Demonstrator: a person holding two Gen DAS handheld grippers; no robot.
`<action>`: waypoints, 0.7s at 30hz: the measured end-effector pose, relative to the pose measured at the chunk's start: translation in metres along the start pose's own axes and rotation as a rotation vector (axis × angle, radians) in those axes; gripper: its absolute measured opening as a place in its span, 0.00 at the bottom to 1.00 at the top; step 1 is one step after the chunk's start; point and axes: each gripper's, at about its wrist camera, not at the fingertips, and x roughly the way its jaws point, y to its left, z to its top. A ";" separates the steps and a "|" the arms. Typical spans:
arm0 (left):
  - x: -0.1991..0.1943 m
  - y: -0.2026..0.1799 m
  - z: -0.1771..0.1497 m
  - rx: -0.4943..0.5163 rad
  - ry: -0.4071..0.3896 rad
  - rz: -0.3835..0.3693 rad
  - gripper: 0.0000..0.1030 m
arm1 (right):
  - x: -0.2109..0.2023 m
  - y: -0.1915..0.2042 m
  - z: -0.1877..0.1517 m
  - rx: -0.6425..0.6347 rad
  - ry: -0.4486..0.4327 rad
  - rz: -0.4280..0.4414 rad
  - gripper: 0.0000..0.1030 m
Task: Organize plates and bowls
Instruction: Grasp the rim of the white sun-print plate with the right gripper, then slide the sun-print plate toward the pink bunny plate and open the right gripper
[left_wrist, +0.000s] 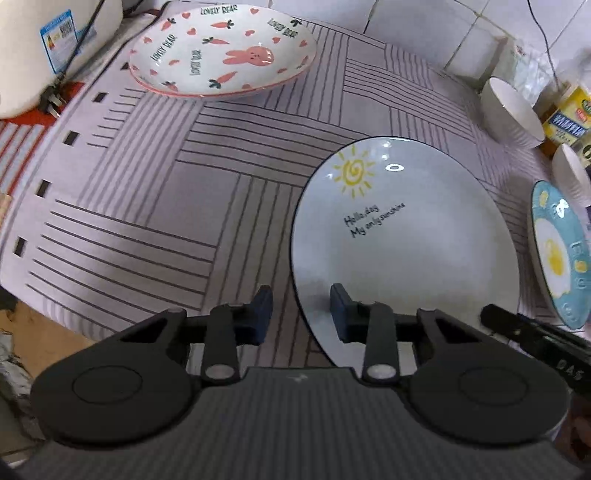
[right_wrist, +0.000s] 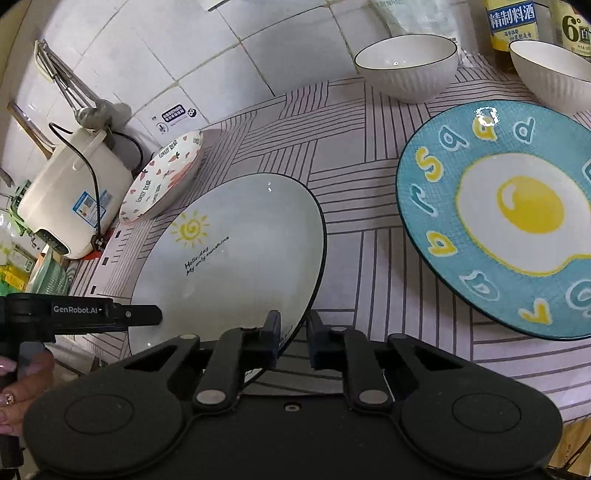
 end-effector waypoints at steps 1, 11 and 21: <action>0.001 0.001 -0.001 -0.013 -0.002 -0.013 0.32 | 0.003 0.000 0.001 0.010 -0.001 0.003 0.19; -0.001 -0.005 0.015 0.021 0.087 -0.054 0.25 | 0.000 0.017 0.014 -0.117 0.047 -0.012 0.20; -0.022 -0.012 0.065 0.161 0.076 -0.110 0.26 | -0.006 0.031 0.053 -0.122 -0.049 -0.046 0.21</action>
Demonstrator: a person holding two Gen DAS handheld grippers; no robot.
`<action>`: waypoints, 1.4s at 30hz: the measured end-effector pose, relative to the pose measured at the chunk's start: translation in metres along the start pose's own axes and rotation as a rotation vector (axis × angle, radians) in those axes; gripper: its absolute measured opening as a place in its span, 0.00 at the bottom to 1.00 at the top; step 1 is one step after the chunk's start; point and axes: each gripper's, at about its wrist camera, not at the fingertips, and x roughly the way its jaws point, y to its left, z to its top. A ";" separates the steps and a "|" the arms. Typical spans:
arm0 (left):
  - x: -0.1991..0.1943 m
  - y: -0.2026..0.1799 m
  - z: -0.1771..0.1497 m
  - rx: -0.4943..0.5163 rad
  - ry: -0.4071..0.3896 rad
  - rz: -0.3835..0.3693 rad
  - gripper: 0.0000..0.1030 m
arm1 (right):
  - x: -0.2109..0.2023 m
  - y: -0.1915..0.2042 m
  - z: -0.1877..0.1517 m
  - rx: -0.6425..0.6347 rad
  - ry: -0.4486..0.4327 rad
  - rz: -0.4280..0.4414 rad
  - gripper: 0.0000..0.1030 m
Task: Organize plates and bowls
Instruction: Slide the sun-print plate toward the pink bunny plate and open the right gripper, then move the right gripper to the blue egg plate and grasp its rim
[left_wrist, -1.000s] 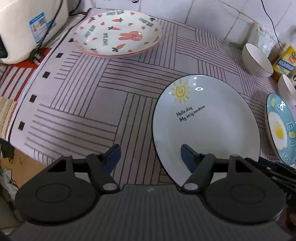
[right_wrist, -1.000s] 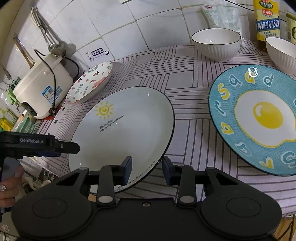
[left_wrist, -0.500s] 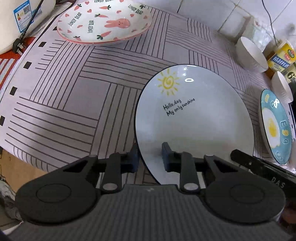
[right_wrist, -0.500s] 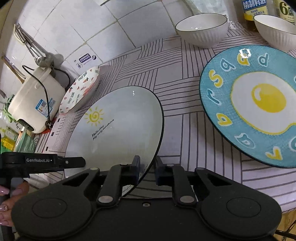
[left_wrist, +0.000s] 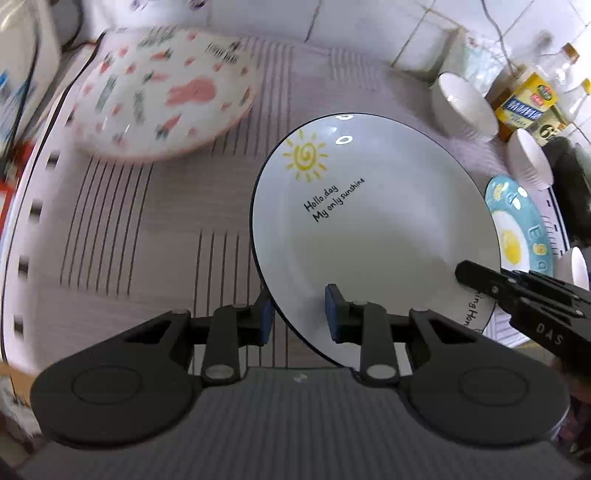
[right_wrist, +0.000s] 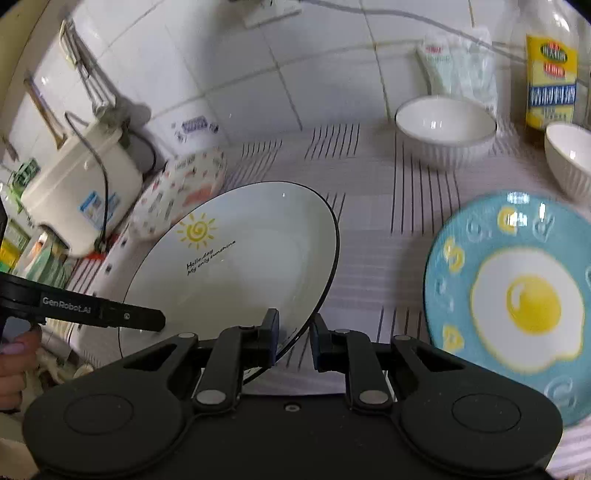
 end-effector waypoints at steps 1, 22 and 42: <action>0.000 0.000 0.009 0.016 -0.006 -0.003 0.26 | 0.003 -0.001 0.006 0.003 -0.010 -0.004 0.21; 0.084 -0.008 0.119 0.142 0.094 0.006 0.26 | 0.081 -0.037 0.050 0.144 -0.020 -0.086 0.24; 0.028 -0.039 0.105 0.154 0.120 0.014 0.44 | -0.058 -0.003 0.022 0.084 -0.147 -0.290 0.60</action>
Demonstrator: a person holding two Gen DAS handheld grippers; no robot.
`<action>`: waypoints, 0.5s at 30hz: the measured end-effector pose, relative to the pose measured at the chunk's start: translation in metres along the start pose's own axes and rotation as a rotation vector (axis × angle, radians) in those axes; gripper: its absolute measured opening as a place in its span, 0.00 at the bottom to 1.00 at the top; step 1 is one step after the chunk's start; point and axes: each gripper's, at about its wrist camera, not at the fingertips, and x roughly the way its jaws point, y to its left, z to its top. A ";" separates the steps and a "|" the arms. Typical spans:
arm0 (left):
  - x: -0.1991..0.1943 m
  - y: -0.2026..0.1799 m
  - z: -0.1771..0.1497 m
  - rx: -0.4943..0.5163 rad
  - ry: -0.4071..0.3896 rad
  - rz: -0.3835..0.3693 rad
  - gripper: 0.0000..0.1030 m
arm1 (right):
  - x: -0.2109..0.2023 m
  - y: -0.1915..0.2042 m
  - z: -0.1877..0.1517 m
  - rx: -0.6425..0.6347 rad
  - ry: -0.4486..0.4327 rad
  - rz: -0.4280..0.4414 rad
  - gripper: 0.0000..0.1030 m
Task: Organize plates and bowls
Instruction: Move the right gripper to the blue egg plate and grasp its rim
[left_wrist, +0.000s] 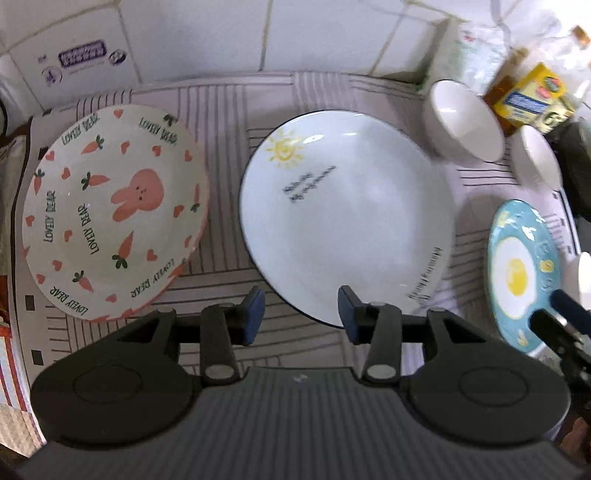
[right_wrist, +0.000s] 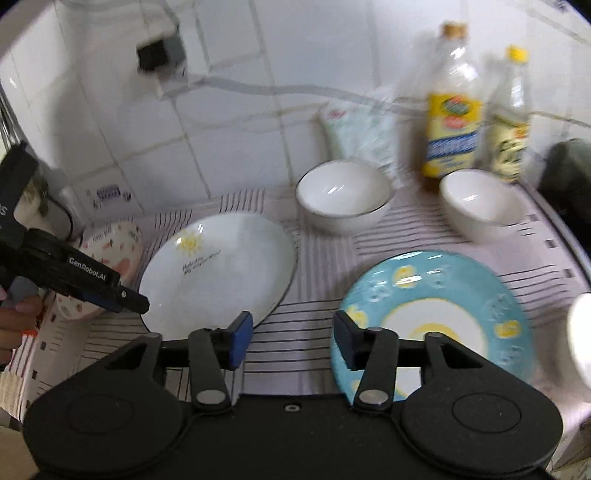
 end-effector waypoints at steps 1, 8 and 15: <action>-0.006 -0.005 0.000 0.011 -0.007 -0.004 0.46 | -0.012 -0.005 -0.002 0.005 -0.020 -0.010 0.63; -0.036 -0.052 -0.005 0.135 -0.058 -0.049 0.50 | -0.057 -0.033 -0.015 0.043 -0.074 -0.061 0.72; -0.039 -0.107 -0.015 0.267 -0.098 -0.069 0.51 | -0.068 -0.065 -0.035 0.114 -0.104 -0.114 0.72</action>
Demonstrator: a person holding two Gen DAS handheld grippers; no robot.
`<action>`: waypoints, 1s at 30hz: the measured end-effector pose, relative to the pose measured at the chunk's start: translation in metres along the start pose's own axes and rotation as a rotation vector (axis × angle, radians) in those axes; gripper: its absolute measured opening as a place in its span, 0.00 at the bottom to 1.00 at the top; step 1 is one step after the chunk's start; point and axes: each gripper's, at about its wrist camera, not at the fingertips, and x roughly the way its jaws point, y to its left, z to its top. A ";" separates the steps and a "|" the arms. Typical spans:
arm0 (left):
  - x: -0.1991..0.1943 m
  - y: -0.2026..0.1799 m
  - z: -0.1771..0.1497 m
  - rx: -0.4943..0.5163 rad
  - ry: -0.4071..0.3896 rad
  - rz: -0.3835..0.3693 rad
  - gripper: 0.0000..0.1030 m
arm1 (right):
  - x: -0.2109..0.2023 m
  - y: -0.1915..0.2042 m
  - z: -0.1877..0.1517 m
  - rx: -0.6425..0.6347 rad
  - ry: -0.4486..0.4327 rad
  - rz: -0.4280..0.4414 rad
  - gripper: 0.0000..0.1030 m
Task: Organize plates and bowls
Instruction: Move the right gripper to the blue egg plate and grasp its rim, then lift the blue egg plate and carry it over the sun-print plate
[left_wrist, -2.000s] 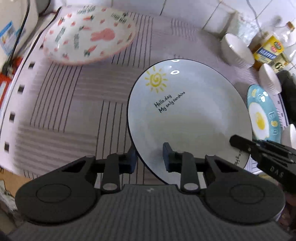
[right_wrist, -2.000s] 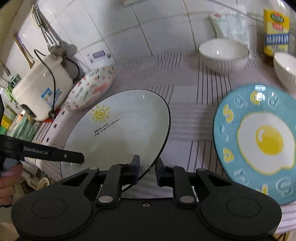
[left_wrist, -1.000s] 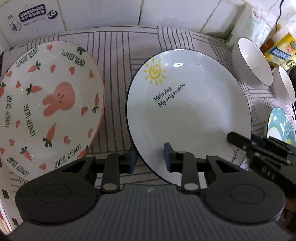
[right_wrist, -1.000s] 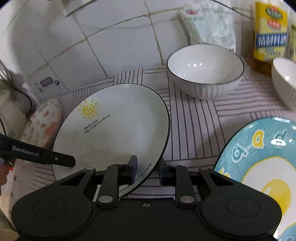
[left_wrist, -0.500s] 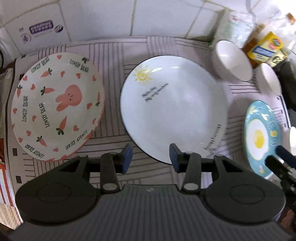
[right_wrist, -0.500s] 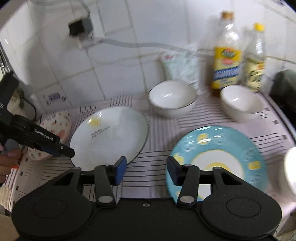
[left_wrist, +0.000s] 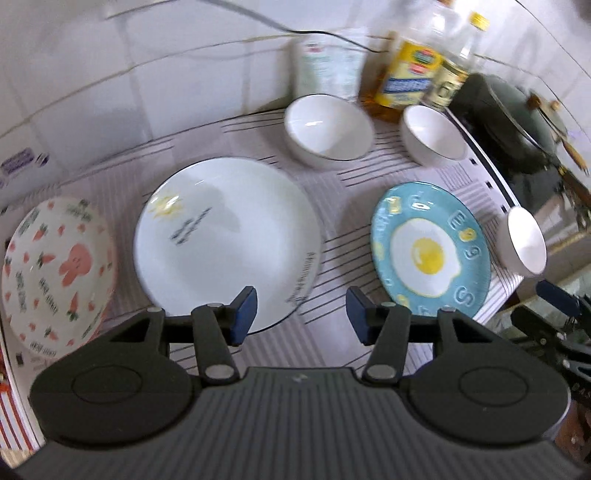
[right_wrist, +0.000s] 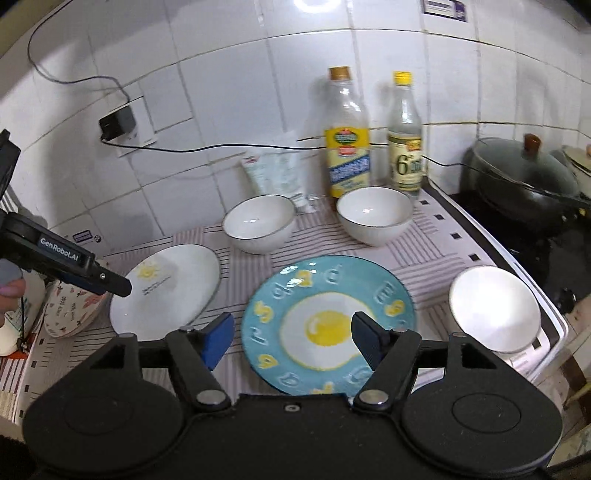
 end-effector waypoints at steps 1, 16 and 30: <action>0.004 -0.007 0.000 0.019 0.001 0.004 0.51 | 0.002 -0.006 -0.004 0.010 -0.003 0.003 0.72; 0.070 -0.083 0.005 0.071 0.046 0.008 0.73 | 0.054 -0.070 -0.043 0.110 0.050 -0.039 0.72; 0.129 -0.095 0.006 0.020 0.046 0.043 0.70 | 0.096 -0.095 -0.044 0.150 0.103 0.003 0.27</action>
